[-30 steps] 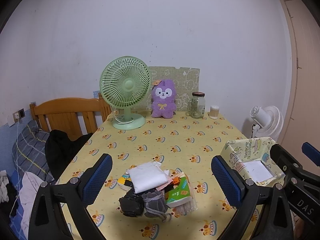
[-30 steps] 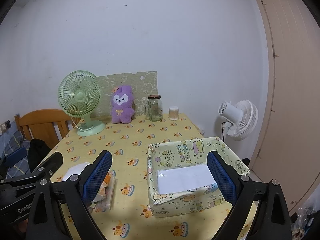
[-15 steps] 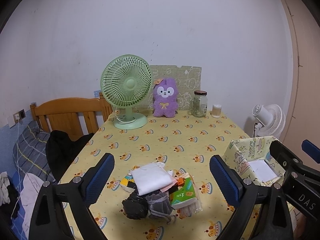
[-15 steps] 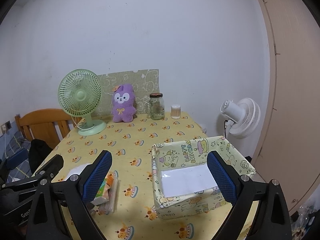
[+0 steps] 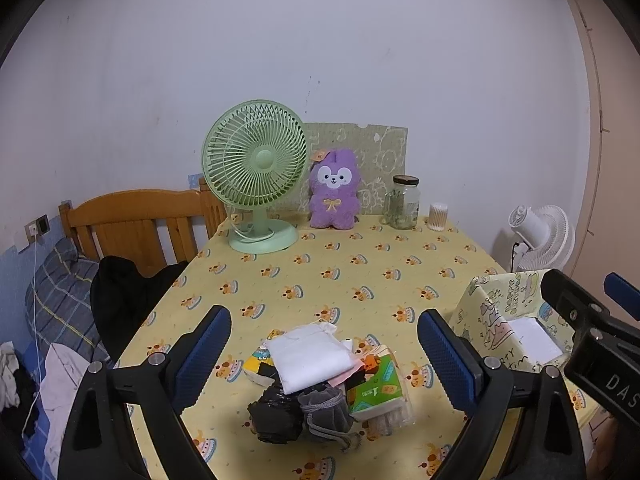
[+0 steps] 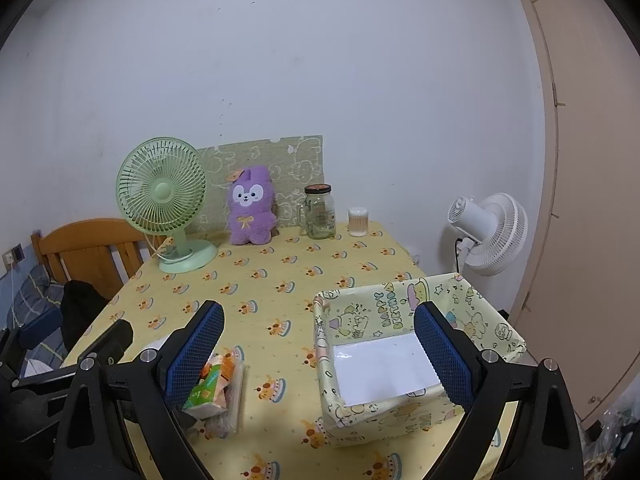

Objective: Organize soft objects

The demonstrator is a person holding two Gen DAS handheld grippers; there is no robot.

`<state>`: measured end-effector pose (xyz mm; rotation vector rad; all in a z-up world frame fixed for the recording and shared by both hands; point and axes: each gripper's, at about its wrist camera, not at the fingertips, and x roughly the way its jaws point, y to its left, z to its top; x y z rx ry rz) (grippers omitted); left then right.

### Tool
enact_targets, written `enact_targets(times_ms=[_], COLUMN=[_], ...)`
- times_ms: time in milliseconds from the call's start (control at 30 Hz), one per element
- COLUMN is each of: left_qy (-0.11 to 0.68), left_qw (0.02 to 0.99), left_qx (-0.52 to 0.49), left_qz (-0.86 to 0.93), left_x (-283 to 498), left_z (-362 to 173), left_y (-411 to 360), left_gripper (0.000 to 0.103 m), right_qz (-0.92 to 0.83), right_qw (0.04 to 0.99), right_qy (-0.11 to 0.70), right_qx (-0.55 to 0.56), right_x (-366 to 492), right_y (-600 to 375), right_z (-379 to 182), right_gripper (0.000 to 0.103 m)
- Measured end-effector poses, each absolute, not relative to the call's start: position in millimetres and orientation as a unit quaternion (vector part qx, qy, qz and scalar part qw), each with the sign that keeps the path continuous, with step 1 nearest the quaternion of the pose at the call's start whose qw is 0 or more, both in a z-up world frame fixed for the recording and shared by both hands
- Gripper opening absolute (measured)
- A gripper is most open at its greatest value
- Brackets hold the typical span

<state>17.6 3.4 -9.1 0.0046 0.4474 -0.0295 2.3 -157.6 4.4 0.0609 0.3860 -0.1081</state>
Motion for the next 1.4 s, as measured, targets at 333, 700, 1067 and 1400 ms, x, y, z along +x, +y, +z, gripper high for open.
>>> enact_targets(times_ms=[333, 700, 1067, 1400], left_qy=[0.236, 0.268, 0.304, 0.337], left_qw=[0.972, 0.963, 0.952, 0.941], left_qx=[0.013, 0.012, 0.013, 0.001], left_qz=[-0.017, -0.017, -0.03, -0.039], left_x=[26.6, 43.8, 63.3, 83.6], left_z=[-20.4, -43.8, -68.1, -87.4], left_y=[6.1, 23.0, 30.8, 35.3], left_gripper=[0.094, 0.093, 0.093, 0.093], right_qz=[-0.043, -0.022, -0.001, 0.004], right_qw=[0.979, 0.972, 0.963, 0.953], right_qy=[0.2, 0.234, 0.271, 0.301], right_qx=[0.019, 0.012, 0.004, 0.001], right_x=[15.6, 38.1, 61.4, 80.1], right_y=[-142.8, -116.0, -94.0, -84.4], right_z=[-5.2, -28.6, -51.6, -69.4], right_gripper=[0.097, 0.094, 0.093, 0.093])
